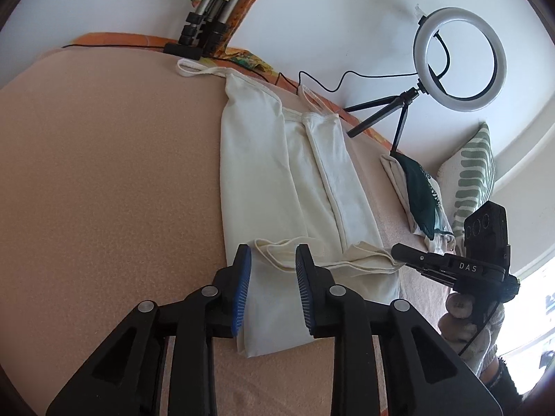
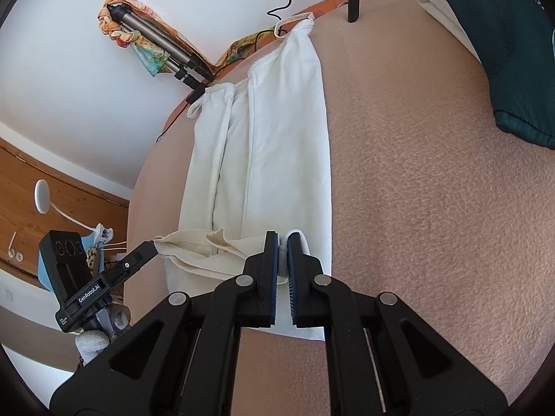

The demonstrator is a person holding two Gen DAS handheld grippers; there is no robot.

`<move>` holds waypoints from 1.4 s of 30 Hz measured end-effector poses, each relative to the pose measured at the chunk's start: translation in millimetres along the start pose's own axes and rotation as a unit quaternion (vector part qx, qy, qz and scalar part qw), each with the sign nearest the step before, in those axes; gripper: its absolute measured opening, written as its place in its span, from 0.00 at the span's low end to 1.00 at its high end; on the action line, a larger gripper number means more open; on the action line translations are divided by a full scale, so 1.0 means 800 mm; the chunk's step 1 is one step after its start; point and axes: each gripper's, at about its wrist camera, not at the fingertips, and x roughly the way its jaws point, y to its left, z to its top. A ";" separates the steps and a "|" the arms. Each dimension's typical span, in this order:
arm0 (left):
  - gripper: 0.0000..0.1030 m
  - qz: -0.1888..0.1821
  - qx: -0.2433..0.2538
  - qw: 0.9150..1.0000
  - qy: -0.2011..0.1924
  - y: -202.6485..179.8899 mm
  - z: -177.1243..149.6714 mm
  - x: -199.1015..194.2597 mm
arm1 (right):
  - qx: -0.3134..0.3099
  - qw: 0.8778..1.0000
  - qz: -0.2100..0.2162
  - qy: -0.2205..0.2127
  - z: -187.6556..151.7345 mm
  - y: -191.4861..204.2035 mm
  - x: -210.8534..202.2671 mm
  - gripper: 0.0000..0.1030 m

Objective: Fold small clothes
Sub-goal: 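Grasp the hem with both grippers and fold it up toward the straps, then open both grippers and move them to the camisole's shoulder straps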

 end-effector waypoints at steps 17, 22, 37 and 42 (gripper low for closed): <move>0.28 0.004 0.087 0.996 0.024 -0.030 -0.032 0.019 | -0.154 0.987 -0.045 0.012 -0.035 0.058 0.019 0.15; 0.28 0.061 0.103 0.993 0.019 -0.021 -0.031 0.030 | -0.127 0.988 -0.092 0.005 -0.024 0.035 0.029 0.15; 0.28 0.071 0.094 0.993 -0.016 -0.009 -0.010 0.009 | -0.137 0.982 -0.126 -0.040 -0.011 0.037 -0.017 0.29; 0.35 0.054 0.065 0.996 -0.021 0.002 0.020 0.005 | -0.160 0.980 -0.112 -0.049 0.016 0.045 -0.028 0.31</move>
